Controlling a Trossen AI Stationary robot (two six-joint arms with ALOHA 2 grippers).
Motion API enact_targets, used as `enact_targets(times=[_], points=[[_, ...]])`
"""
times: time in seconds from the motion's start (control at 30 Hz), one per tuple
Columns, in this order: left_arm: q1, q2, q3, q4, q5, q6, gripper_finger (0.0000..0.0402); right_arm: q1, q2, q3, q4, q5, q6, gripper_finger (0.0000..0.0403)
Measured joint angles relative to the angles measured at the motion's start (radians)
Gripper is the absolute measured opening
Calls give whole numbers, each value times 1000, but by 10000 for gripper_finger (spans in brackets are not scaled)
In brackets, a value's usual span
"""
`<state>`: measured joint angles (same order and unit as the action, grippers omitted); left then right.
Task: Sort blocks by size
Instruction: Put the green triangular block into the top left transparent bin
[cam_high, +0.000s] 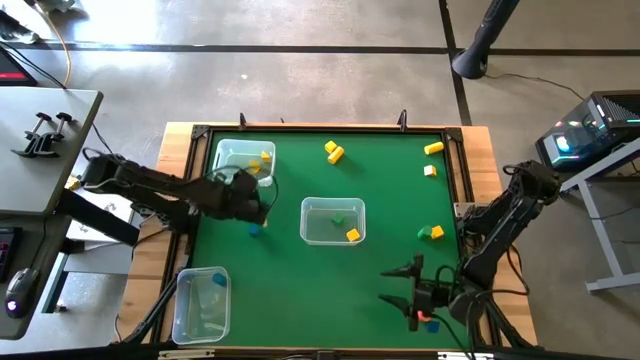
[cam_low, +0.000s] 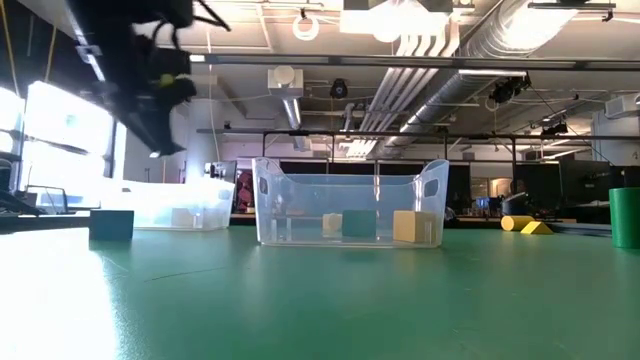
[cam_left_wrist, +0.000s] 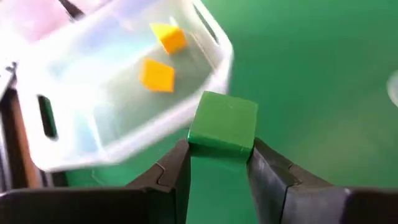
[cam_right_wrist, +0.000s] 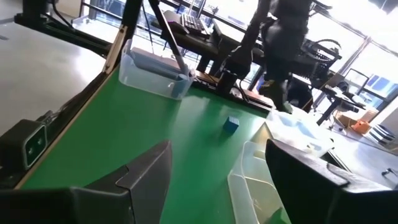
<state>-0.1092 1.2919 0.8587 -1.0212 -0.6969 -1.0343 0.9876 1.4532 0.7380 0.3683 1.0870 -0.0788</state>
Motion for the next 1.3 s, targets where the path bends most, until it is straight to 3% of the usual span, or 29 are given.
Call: enact_targets(times=[0.33,0.5,0.67,0.87,1.3], points=[[382,0,4,40,75,310,106,-13,0,0,-14,-42,53,256],[495,-1,-21,163,215,442,108,-13,0,0,-15,-44,54,256],[548,0,-95,298,298,525,109,-13,0,0,-20,-44,69,256],[579,0,-142,384,307,550,115,-13,0,0,-20,-43,80,256],[594,0,-143,422,318,550,198,-26,0,0,-25,-47,88,256]])
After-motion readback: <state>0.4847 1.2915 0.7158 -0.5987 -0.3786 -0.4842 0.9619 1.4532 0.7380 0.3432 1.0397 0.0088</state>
